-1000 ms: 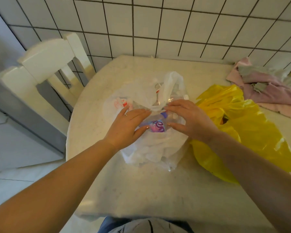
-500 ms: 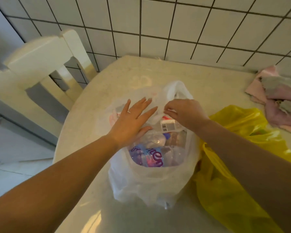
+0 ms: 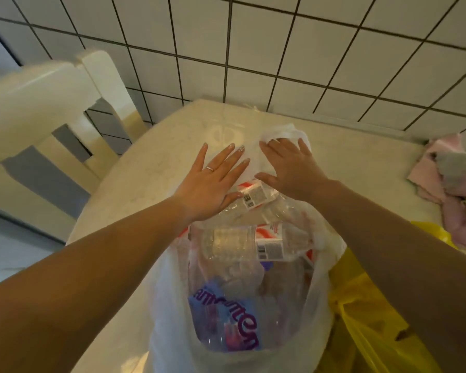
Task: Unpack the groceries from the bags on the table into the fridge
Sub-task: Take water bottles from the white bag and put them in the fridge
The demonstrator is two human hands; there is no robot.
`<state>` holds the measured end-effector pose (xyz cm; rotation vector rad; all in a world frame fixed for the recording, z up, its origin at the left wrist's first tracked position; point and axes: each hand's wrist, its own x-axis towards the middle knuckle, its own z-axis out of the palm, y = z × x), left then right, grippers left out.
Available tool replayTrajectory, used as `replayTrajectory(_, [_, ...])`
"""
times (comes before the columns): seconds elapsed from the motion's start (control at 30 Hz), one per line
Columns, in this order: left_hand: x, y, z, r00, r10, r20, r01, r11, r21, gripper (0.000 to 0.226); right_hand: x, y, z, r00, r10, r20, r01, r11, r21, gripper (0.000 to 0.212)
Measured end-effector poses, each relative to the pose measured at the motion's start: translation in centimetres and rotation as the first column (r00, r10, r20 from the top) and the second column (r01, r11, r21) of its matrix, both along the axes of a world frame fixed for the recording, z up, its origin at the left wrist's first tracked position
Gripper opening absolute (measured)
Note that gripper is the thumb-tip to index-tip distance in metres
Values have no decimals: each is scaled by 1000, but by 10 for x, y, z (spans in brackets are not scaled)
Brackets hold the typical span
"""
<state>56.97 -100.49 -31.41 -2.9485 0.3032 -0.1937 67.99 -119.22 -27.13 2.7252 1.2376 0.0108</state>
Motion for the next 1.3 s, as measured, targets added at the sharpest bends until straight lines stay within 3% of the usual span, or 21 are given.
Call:
replayTrajectory(0.17, [20,7,-16,992,13,-124,-25,995,-92,75,19,3,-18,974,-83,-212,74,996,-52,80])
replayTrajectory(0.27, [22,8,-22,979,-8,-203,-28,984,-176,74,23,5,-24,909,-124,-399,142,990,15,72])
replayTrajectory(0.37, [23,10,-23,965,-11,-263,-43,980,-197,75,25,4,-19,873,-117,-473,165,984,61,60])
replayTrajectory(0.53, [18,5,-14,994,-45,-103,23,979,-202,75,16,-8,5,941,-92,-326,167,963,209,52])
replayTrajectory(0.63, [12,-8,-5,994,-102,32,107,968,-226,73,-5,-26,22,980,23,-196,29,965,262,50])
replayTrajectory(0.73, [3,-22,3,986,-150,69,162,959,-233,72,-33,-51,30,963,144,-229,-103,978,182,52])
replayTrajectory(0.83, [-8,-36,6,976,-210,54,217,943,-251,73,-55,-79,27,941,238,-239,-256,965,-49,62])
replayTrajectory(0.97, [-24,-59,-3,943,-333,26,329,912,-245,73,-67,-105,25,959,107,-261,-196,920,-341,64])
replayTrajectory(1.17, [-39,-79,-20,917,-398,-10,385,893,-232,72,-69,-127,19,983,-50,-178,-31,904,-427,72])
replayTrajectory(1.3, [-42,-80,-24,924,-383,2,373,898,-235,74,-73,-130,16,969,-100,-225,13,932,-361,69])
